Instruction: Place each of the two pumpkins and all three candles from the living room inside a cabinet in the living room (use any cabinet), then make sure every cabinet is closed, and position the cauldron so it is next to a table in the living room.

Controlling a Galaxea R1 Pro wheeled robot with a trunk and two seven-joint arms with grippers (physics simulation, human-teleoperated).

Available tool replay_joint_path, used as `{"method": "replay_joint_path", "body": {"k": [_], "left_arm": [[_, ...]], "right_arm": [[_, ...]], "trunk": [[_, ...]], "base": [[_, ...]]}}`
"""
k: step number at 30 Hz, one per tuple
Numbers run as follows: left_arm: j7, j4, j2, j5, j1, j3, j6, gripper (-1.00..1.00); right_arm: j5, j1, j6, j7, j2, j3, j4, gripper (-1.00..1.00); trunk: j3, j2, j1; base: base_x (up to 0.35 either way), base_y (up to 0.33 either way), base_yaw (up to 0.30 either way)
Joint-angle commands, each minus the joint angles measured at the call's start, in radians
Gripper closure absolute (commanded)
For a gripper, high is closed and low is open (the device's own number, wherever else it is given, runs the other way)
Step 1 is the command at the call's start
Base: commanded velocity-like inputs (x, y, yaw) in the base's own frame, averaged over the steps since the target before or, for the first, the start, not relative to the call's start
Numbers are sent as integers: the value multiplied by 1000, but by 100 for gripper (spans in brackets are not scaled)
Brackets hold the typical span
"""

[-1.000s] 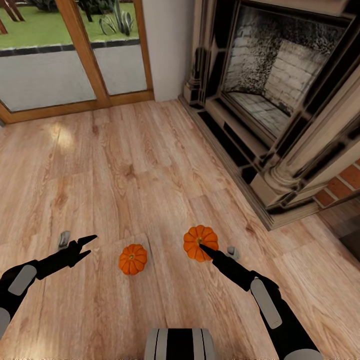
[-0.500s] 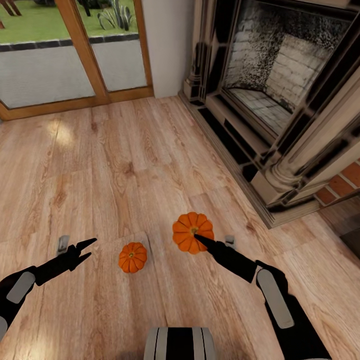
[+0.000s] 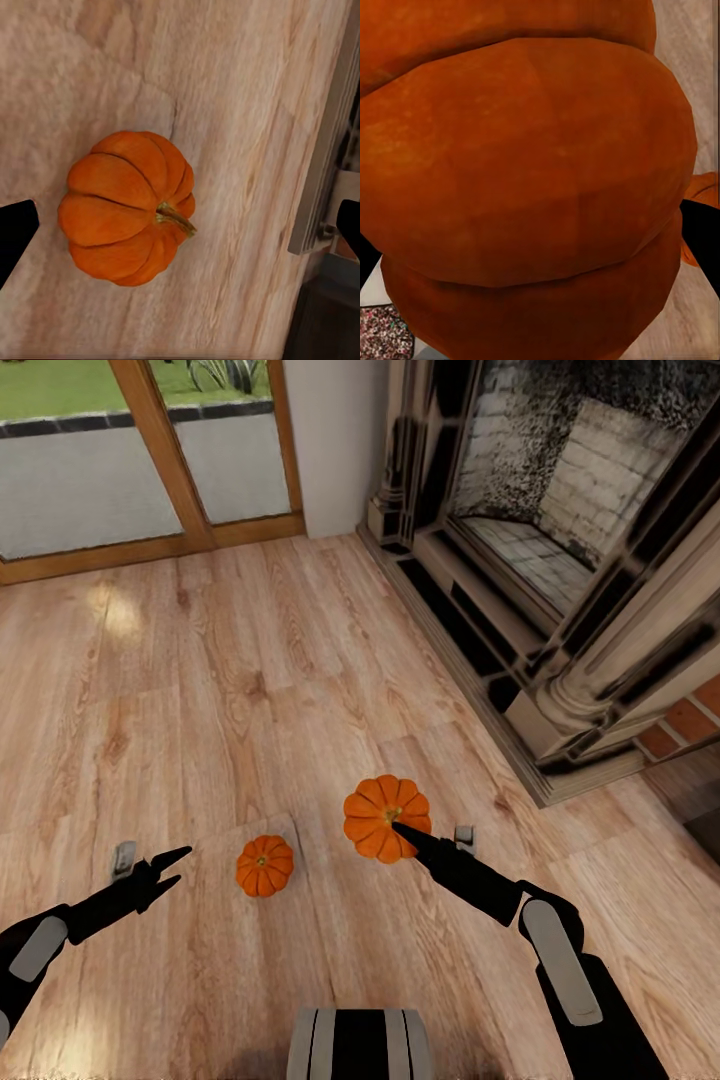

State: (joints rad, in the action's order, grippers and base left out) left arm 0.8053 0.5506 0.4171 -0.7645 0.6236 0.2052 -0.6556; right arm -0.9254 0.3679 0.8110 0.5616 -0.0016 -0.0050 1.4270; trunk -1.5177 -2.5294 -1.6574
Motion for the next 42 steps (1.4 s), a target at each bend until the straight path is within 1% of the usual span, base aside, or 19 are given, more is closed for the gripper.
{"method": "replay_joint_path", "body": {"k": [1, 22, 25, 28, 41, 42], "left_arm": [[1, -1, 0, -4, 0, 1, -6, -100], [9, 4, -1, -2, -2, -4, -6, -100], [39, 4, -1, -2, -2, -4, -1, -100], [66, 2, 0, -2, -2, -5, 18, -100], [97, 3, 0, -1, -2, -6, 30, -100], [100, 3, 0, -1, -2, -6, 30, -100]], "right_arm": [[-7, 0, 6, 1, 0, 0, 0, 100], [-7, 0, 6, 1, 4, 3, 1, 100], [-7, 0, 6, 1, 4, 3, 0, 100], [-7, 0, 6, 1, 3, 3, 0, 100], [-7, 0, 6, 1, 3, 3, 0, 100], [-7, 0, 6, 1, 3, 3, 0, 100]], "trunk": [[-5, 0, 0], [-86, -5, -10], [-97, -6, -11], [-109, -7, -12], [-159, -10, -18], [-159, -10, -18]], "base": [[0, 0, 0], [0, 0, 0], [0, 0, 0], [0, 0, 0], [0, 0, 0], [0, 0, 0]]}}
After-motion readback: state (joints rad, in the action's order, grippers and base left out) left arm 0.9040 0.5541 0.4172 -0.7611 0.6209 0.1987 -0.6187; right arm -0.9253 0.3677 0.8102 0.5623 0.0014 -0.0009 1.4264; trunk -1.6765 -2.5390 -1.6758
